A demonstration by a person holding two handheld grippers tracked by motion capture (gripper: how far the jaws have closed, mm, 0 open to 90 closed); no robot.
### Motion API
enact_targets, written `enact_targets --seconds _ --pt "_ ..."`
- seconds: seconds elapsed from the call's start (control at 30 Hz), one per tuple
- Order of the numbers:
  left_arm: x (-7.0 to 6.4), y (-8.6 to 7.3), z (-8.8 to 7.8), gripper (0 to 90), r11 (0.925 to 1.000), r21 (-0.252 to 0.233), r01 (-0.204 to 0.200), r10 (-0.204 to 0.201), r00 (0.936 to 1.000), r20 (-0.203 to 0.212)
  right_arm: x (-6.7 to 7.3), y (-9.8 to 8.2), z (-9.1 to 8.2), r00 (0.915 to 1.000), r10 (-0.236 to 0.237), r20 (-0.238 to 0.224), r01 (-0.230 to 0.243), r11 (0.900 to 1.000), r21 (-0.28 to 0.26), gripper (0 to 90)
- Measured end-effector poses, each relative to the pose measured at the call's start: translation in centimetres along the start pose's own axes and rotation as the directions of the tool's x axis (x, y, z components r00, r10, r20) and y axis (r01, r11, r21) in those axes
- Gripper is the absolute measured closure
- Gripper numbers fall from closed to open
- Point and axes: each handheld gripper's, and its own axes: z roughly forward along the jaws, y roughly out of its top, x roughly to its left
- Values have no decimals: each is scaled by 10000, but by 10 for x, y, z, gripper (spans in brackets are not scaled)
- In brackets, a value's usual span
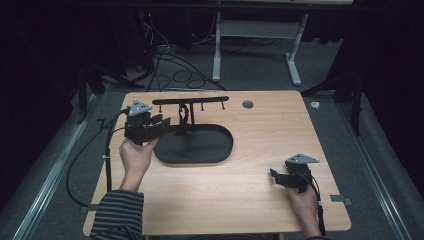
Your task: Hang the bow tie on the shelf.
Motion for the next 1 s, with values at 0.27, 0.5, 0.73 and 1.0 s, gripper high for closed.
enact_targets --seconds 0.27,0.5,0.73,1.0 --pt "-3 -8 -7 628 9999 -125 -108 107 9999 -72 0 0 0 10000 -1 -1 1 10000 -1 298" --pt "-2 -14 -13 621 9999 -145 -23 22 10000 -67 0 0 0 10000 1 1 -1 10000 0 298" --pt "-3 -17 -17 615 9997 -230 16 -16 10000 -20 0 0 0 10000 -2 0 2 10000 0 298" --pt "-5 -22 -25 612 9993 -370 4 -4 10000 5 0 0 0 10000 2 -1 -2 10000 -1 298"
